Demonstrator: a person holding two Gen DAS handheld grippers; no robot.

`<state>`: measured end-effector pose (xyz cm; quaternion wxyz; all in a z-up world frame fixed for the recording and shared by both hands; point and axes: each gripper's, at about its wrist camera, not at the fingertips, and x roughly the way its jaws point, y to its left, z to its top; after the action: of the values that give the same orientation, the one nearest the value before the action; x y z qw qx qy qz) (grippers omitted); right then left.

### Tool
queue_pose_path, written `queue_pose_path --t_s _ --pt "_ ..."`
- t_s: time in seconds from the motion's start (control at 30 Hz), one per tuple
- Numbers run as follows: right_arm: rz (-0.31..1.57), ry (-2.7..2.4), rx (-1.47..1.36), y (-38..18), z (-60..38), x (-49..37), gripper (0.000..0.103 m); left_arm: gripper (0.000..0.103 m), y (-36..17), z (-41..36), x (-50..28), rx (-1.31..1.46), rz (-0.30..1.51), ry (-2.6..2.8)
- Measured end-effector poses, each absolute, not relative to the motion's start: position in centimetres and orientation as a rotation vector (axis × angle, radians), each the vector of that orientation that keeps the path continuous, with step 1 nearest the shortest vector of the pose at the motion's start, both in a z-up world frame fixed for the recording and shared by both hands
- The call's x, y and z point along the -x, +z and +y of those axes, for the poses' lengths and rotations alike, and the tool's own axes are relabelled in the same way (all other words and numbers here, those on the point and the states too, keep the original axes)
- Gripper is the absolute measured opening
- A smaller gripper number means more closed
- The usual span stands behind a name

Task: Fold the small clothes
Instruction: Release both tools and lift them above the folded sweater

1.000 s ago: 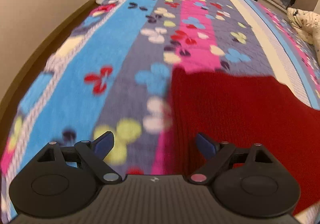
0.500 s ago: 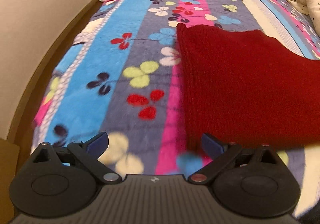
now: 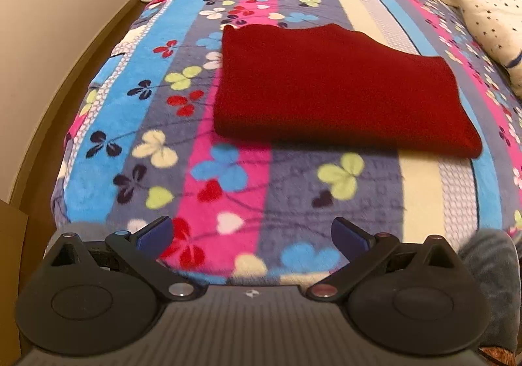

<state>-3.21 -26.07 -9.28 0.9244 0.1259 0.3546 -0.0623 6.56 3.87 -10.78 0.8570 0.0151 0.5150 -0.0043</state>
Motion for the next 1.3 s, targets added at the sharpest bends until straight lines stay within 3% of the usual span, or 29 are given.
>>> queue_pose_path --t_s 0.53,1.3 --pt "0.667 -0.113 -0.256 -8.5 -24.4 6.9 0.093 0.103 -9.6 2.3 -1.8 -0.094 1.043 -0.017" --pt "0.769 -0.118 -0.269 -10.4 -24.8 3.3 0.093 0.103 -11.6 2.0 -4.9 -0.130 1.106 -0.011"
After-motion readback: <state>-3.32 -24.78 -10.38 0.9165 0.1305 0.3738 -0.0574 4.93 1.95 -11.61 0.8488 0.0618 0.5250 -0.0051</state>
